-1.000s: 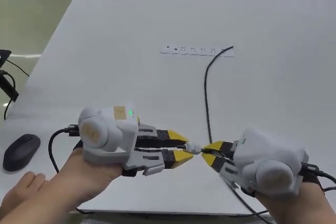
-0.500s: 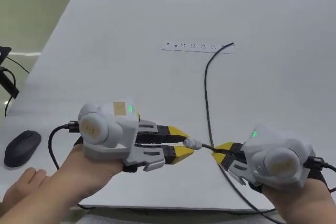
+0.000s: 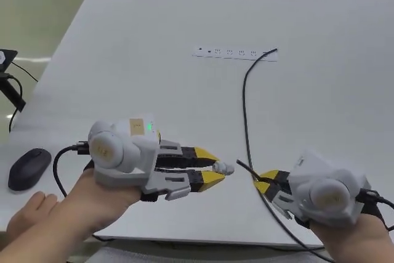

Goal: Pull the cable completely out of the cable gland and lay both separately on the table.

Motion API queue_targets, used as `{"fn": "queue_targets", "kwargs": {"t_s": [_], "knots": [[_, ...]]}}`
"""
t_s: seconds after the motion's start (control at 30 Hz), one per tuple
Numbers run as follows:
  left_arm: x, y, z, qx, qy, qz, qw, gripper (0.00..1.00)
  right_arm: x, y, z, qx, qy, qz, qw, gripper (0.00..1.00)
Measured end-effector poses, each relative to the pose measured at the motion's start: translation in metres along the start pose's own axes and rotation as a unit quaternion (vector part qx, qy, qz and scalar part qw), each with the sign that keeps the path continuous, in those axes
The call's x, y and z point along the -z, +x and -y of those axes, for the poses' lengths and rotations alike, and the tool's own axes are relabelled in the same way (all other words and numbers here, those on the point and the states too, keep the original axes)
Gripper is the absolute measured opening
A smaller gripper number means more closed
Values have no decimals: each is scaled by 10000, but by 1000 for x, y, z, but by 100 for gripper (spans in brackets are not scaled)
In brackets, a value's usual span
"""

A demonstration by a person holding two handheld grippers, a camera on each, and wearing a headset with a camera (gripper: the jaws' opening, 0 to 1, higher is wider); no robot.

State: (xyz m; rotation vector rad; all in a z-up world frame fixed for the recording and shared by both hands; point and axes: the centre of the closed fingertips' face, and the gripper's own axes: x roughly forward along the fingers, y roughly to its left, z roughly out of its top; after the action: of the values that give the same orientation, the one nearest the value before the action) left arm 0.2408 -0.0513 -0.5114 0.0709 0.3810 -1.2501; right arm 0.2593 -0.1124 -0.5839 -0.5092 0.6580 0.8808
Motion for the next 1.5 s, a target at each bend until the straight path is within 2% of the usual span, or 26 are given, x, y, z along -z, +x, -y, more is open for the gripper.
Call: {"fn": "queue_targets", "kwargs": {"t_s": [0.27,0.5,0.57,0.73,0.93,1.23,1.33,1.5], "knots": [[11,-4,-1,-38,-10,-29,10000,15,-17,5,10,101,-278,-7,9996,0],[28,-9,-7,-127,-95,-53,9999,15,-39,22,19,65,-259,-1,9996,0],[33,-9,-8,-157,-111,-49,9998,15,-49,30,20,27,-239,21,9997,0],[46,-11,-14,-277,-210,-37,9994,15,-71,42,20,-26,-461,58,9989,0],[63,-16,-24,-416,-314,-22,9986,15,-95,63,16,-197,-638,93,9977,0],[88,-26,-40,-640,-368,-76,9972,15,-116,97,-4,-421,-925,77,9948,0],[97,-31,-46,-736,-386,-65,9965,15,-123,110,-13,-573,-1084,50,9924,0],[108,-36,-57,-906,-472,-54,9948,15,-131,128,-20,-704,-1239,41,9898,0]]}}
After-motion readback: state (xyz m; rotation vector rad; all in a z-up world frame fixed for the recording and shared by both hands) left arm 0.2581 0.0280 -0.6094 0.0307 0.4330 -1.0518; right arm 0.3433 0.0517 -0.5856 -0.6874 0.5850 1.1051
